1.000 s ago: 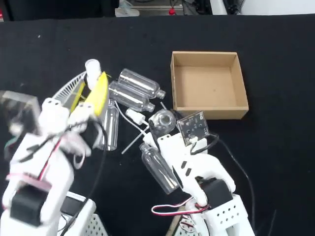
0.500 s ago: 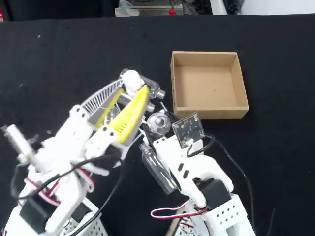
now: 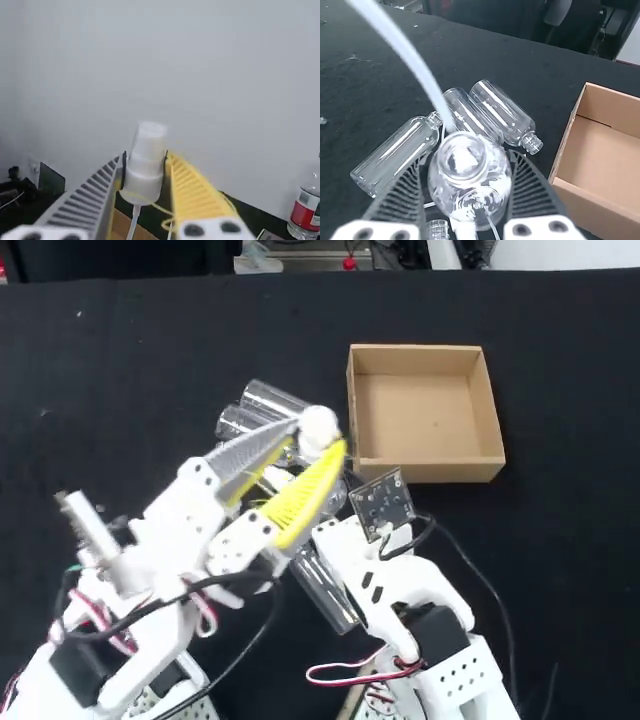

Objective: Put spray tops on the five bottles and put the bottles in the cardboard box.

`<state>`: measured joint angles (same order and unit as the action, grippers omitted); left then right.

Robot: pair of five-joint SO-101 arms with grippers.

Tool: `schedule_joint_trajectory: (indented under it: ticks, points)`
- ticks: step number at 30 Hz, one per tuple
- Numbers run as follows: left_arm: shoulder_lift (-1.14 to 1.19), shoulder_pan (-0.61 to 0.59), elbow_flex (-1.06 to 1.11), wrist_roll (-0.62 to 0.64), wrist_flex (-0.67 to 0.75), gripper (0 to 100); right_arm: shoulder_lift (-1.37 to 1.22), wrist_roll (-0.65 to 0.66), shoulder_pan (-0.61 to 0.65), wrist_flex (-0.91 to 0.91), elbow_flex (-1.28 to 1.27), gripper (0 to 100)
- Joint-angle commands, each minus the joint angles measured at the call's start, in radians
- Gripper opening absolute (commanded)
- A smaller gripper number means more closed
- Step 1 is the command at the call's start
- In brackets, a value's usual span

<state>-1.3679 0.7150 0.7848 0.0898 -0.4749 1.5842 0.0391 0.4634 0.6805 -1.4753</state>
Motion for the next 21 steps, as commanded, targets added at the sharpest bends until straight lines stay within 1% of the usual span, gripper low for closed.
schedule_joint_trajectory:
  ticks: [1,8,16,21]
  points:
    - [0.034,0.019,-0.054,-0.012,-0.003,5,0.018,0.002,0.014,0.000,0.013,2.8]
    - [0.043,0.016,-0.016,-0.014,-0.002,5,0.018,0.002,0.014,0.000,0.013,2.8]
    - [0.034,-0.120,0.088,-0.006,0.054,5,0.018,0.002,0.014,-0.003,0.015,2.8]
    - [0.034,-0.091,0.197,-0.005,0.061,5,0.018,0.002,0.014,0.002,0.028,2.8]
